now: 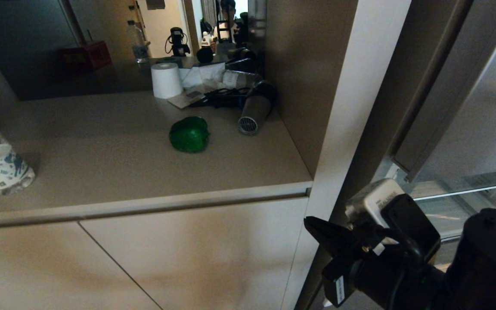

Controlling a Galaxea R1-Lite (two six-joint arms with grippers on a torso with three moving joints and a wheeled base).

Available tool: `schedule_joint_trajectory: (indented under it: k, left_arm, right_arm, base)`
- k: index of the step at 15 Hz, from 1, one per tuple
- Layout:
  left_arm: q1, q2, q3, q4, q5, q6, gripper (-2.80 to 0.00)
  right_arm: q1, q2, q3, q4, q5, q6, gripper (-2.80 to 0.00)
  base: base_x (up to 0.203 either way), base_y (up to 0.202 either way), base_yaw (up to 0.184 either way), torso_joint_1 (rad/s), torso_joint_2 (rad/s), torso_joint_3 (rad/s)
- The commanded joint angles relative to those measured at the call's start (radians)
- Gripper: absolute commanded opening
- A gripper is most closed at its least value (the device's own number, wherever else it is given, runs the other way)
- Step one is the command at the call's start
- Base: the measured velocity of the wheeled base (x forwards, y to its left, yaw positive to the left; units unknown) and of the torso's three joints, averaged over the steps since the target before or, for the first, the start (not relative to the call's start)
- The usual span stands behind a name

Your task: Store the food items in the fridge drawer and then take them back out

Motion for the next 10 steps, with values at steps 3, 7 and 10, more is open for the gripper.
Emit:
schedule_joint_trajectory:
  k: [3,7,10]
  left_arm:
    - [0.0,0.0,0.0,0.0,0.0,0.0,-2.8]
    - [0.0,0.0,0.0,0.0,0.0,0.0,-2.8]
    - [0.0,0.0,0.0,0.0,0.0,0.0,-2.8]
  right_arm:
    - [-0.004,-0.016,0.03,-0.004,-0.001,-0.004,-2.8]
    - [-0.004,-0.019,0.044,-0.004,-0.001,-0.004,-2.8]
    - [-0.004,-0.019,0.048,-0.004,-0.001,-0.004,-2.8]
  base:
    - [0.0,0.0,0.0,0.0,0.0,0.0]
    - [0.0,0.0,0.0,0.0,0.0,0.0]
    - [0.0,0.0,0.0,0.0,0.0,0.0]
